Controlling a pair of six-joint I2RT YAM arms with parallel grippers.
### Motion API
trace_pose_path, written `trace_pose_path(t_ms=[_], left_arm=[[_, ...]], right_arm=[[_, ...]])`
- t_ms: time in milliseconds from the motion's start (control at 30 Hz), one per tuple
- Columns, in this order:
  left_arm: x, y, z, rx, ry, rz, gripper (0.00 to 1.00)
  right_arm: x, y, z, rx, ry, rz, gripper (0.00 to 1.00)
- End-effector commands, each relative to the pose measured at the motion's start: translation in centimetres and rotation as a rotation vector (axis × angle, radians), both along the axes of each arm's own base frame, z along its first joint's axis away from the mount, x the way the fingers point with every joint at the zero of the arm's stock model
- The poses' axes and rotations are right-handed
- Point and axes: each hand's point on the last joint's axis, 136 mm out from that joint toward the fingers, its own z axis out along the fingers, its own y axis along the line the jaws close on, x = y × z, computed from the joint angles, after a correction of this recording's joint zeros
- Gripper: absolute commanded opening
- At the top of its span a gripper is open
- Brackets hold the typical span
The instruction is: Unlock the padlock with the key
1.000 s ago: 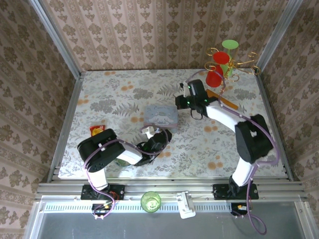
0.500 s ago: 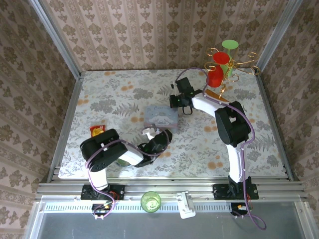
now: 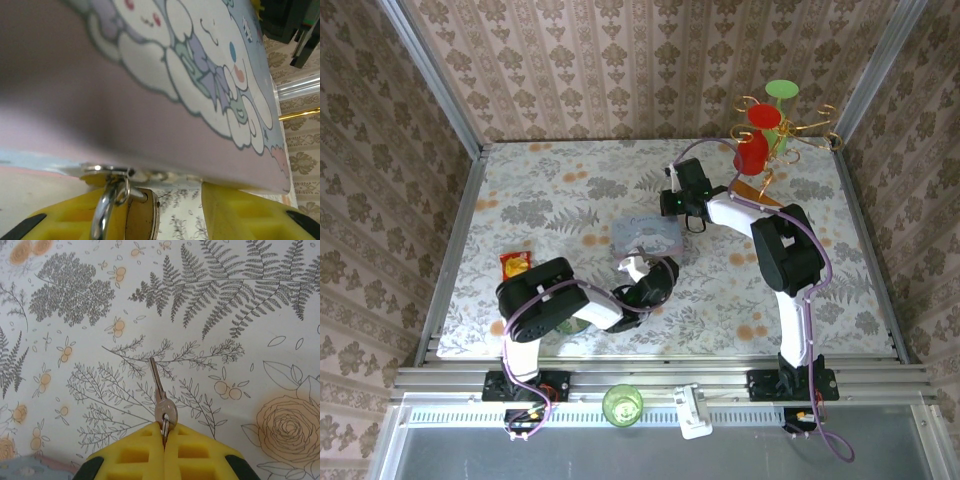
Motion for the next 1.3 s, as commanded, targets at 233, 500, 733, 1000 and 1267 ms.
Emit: trace_pose_path(t_ms=[233, 500, 733, 1000, 1267], left_arm=[[-6.6, 6.1, -8.2, 0.35, 0.413, 0.069, 0.45], [-7.7, 3.1, -8.7, 0.381, 0.477, 0.009, 0.47], [-5.1, 4.4, -8.4, 0.561, 0.43, 0.099, 0.44], [-4.0, 5.1, -8.2, 0.543, 0.388, 0.145, 0.23], [-3.9, 6.4, -3.8, 0.504, 0.291, 0.115, 0.09]], right_arm=[[-4.4, -0.4, -3.9, -0.046, 0.163, 0.029, 0.0], [-4.5, -0.4, -3.7, -0.053, 0.159, 0.045, 0.0], [-5.2, -0.2, -3.8, -0.027, 0.173, 0.048, 0.0], [-6.4, -0.9, -4.3, -0.025, 0.176, 0.033, 0.0], [-6.5, -0.7, -3.8, -0.015, 0.167, 0.048, 0.0]])
